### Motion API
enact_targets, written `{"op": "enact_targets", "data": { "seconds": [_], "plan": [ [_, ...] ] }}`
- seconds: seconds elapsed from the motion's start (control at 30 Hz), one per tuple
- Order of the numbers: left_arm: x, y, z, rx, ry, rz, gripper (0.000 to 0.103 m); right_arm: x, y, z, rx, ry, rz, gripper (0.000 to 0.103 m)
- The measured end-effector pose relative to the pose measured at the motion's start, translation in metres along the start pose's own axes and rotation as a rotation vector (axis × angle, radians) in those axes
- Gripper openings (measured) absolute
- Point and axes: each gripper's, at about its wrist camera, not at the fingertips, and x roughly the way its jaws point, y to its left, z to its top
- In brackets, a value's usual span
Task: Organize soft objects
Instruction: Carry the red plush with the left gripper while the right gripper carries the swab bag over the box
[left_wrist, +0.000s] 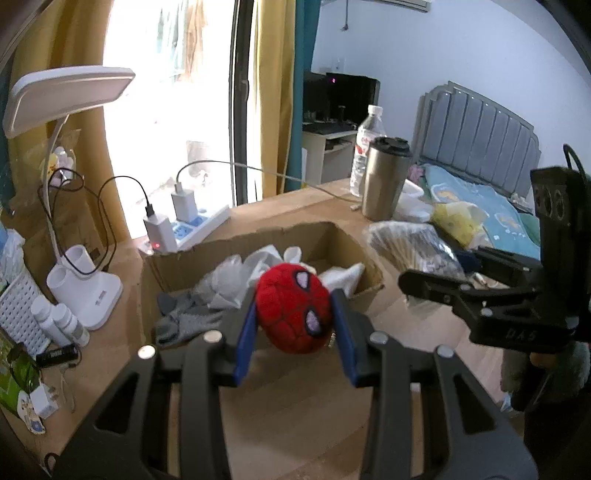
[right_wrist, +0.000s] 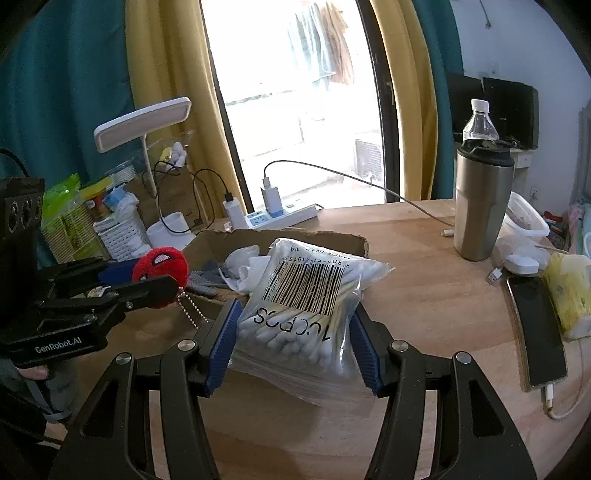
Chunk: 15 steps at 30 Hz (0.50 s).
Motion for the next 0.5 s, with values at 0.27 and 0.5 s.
{"op": "enact_targets", "data": {
  "seconds": [0.27, 0.5],
  "plan": [
    [0.01, 0.01, 0.011, -0.021, -0.023, 0.0, 0.04, 0.01, -0.007, 0.009, -0.002, 0.003, -0.003, 0.061],
    [0.018, 0.02, 0.017, -0.042, -0.041, -0.001, 0.04, 0.023, -0.007, 0.019, -0.012, 0.006, -0.004, 0.061]
  ]
}}
